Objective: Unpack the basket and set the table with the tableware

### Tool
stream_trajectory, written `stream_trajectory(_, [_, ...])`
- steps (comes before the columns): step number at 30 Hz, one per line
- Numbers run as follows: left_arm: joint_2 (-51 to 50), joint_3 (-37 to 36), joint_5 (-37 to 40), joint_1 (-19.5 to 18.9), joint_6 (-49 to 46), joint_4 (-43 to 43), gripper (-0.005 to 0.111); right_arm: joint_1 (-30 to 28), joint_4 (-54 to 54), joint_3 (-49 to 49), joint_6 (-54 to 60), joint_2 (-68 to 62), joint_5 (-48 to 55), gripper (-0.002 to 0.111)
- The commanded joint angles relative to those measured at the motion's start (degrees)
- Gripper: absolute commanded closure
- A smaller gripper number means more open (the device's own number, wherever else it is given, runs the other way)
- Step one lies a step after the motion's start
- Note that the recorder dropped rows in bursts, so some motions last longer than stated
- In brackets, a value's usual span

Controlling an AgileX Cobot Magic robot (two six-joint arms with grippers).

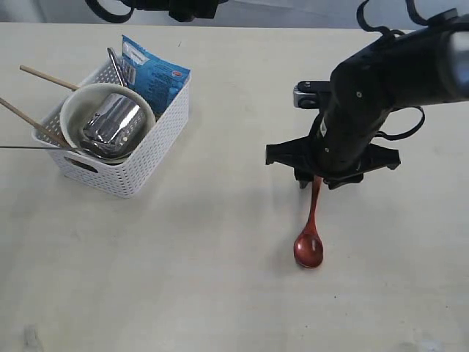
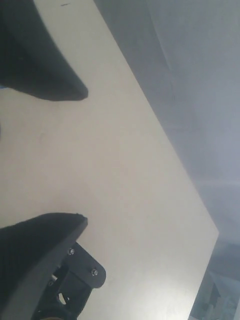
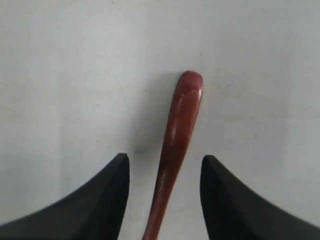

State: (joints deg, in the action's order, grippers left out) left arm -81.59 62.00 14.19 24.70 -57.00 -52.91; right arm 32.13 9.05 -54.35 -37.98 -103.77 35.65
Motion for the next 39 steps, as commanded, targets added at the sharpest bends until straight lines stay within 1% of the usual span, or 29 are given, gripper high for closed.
stream_trajectory(1, [0.25,-0.29,0.32,-0.16,-0.04,-0.06,0.045,0.14,1.02,-0.26,-0.6,-1.59,-1.03,0.065])
stream_trajectory(7, [0.25,-0.29,0.32,-0.16,-0.04,-0.06,0.045,0.14,1.02,-0.26,-0.83,-2.27,-1.71,0.065])
stream_trajectory(19, [0.25,-0.29,0.32,-0.16,-0.04,-0.06,0.045,0.14,1.44,-0.16,-0.13,-2.27,0.52,0.066])
stream_trajectory(21, [0.25,-0.29,0.32,-0.16,-0.04,-0.06,0.045,0.14,1.44,-0.16,0.53,-2.27,1.3,0.072])
stream_trajectory(23, [0.25,-0.29,0.32,-0.16,-0.04,-0.06,0.045,0.14,1.44,-0.16,1.36,-2.27,2.28,0.084])
stream_trajectory(25, [0.25,-0.29,0.32,-0.16,-0.04,-0.06,0.045,0.14,1.44,-0.16,2.0,-2.27,2.52,0.092])
stream_trajectory(27, [0.25,-0.29,0.32,-0.16,-0.04,-0.06,0.045,0.14,1.44,-0.16,2.23,-2.27,2.52,0.095])
stream_trajectory(31, [0.25,-0.29,0.32,-0.16,-0.04,-0.06,0.045,0.14,1.44,-0.16,5.15,-2.27,2.94,0.095])
stream_trajectory(35, [0.25,-0.29,0.32,-0.16,-0.04,-0.06,0.045,0.14,1.55,-0.16,5.16,-2.27,4.2,0.094])
stream_trajectory(36, [0.25,-0.29,0.32,-0.16,-0.04,-0.06,0.045,0.14,1.55,-0.16,5.16,-2.27,4.2,0.093])
stream_trajectory(39, [0.25,-0.29,0.61,-0.16,-0.04,-0.06,0.045,0.14,1.55,-0.16,5.16,-2.27,4.08,0.081])
